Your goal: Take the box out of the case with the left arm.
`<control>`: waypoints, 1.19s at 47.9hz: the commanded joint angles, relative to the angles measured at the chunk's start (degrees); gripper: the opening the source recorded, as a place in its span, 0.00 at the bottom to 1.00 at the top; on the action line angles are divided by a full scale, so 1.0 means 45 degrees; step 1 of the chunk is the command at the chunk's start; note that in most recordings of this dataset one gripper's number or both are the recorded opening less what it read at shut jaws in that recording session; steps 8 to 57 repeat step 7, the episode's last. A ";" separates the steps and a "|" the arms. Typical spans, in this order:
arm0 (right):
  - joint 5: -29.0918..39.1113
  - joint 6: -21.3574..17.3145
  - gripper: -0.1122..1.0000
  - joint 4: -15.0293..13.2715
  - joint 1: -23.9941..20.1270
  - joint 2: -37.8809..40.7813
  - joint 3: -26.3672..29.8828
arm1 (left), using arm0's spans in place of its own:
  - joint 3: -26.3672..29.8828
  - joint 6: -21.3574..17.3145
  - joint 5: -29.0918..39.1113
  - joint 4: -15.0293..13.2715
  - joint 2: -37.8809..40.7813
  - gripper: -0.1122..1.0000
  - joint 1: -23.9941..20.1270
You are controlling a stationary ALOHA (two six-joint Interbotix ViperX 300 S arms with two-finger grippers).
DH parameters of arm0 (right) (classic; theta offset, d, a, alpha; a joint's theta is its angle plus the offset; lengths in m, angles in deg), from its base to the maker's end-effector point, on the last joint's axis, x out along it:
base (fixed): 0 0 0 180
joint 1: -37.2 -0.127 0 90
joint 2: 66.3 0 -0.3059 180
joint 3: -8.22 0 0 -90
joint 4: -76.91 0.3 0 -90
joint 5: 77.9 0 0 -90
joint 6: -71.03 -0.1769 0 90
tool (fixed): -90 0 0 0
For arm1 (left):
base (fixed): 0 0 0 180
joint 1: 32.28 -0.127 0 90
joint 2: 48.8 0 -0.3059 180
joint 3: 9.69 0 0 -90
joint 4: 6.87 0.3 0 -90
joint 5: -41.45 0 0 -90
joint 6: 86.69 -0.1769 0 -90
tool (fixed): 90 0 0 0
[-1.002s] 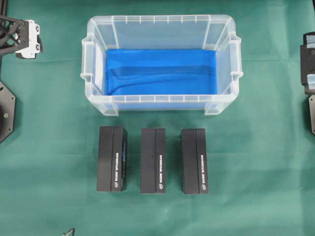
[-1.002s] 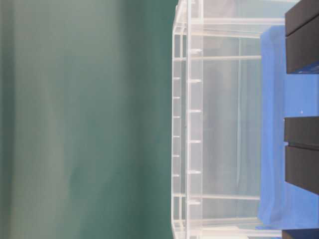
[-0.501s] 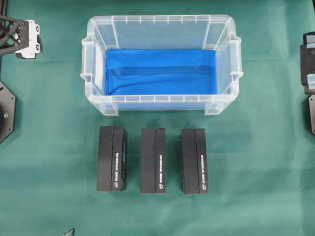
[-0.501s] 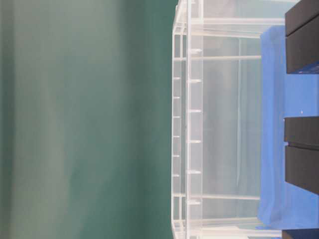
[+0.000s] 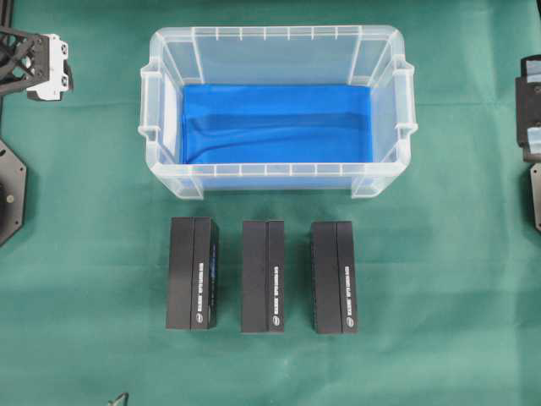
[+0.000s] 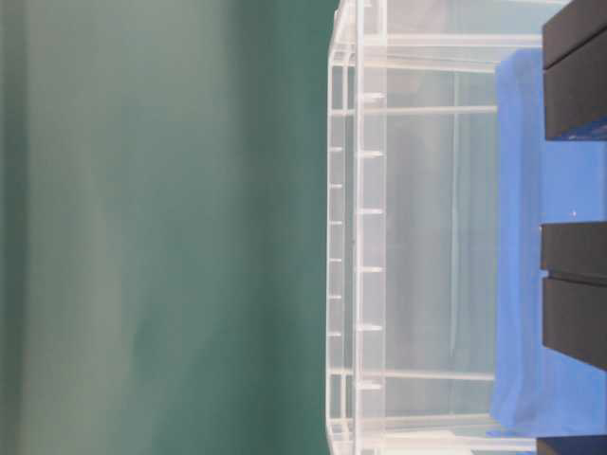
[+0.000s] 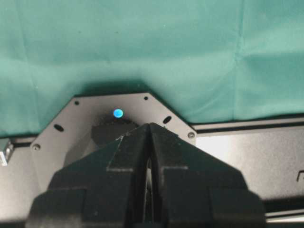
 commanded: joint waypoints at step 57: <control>0.0000 0.0020 0.12 0.0000 0.0020 0.0000 0.0137 | 0.0254 0.0020 -0.0020 0.0020 -0.0039 0.89 -0.0059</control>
